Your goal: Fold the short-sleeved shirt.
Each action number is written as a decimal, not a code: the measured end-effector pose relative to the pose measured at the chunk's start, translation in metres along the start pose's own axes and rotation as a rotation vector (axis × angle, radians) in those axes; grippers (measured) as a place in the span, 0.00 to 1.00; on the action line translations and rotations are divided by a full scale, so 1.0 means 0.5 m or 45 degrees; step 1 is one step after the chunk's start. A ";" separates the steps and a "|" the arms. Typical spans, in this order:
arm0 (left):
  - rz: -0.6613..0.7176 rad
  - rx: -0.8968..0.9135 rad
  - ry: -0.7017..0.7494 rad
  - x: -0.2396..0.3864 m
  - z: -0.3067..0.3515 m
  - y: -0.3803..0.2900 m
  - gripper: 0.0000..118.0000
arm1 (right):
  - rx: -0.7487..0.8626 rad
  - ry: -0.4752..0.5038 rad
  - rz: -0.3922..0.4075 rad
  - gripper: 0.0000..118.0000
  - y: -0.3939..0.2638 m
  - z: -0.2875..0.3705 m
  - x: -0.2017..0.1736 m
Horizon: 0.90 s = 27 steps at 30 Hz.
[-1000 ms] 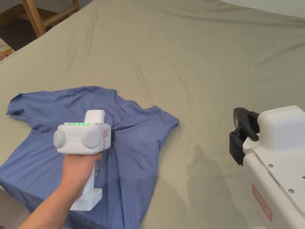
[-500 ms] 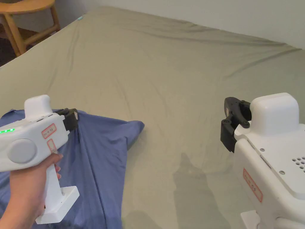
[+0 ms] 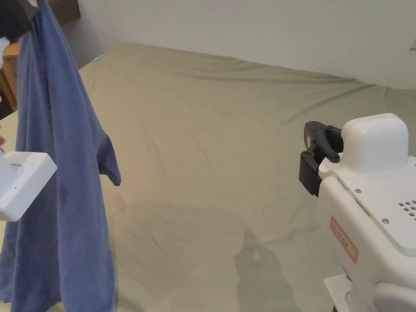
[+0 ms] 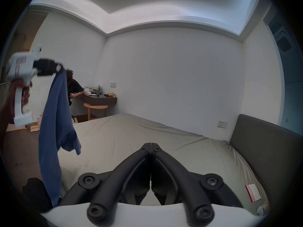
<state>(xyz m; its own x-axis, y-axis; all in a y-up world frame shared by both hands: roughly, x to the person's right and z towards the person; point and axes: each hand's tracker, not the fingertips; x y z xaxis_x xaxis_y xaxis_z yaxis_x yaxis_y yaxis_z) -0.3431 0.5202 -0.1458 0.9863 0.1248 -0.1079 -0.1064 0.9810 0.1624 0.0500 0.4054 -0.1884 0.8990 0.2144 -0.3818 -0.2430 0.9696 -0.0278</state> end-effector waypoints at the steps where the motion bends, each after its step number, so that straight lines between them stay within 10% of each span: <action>1: -0.025 0.023 -0.037 0.015 -0.012 0.024 0.00 | 0.005 -0.009 -0.005 0.01 0.002 0.005 0.006; 13: -0.226 -0.022 -0.484 0.299 -0.187 0.031 0.00 | 0.011 -0.204 -0.013 0.01 0.001 0.056 0.089; 27: -0.470 -1.177 -0.673 0.595 -0.317 -0.803 0.00 | -0.209 -0.313 -0.071 0.01 -0.126 0.011 0.195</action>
<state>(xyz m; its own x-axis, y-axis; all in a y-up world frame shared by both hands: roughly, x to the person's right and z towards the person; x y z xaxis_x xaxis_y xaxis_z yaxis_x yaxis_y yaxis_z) -0.0268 0.1869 -0.3987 0.8831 -0.0594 0.4655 0.3669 0.7057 -0.6061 0.1549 0.3660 -0.2185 0.9691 0.2025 -0.1408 -0.2281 0.9530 -0.1994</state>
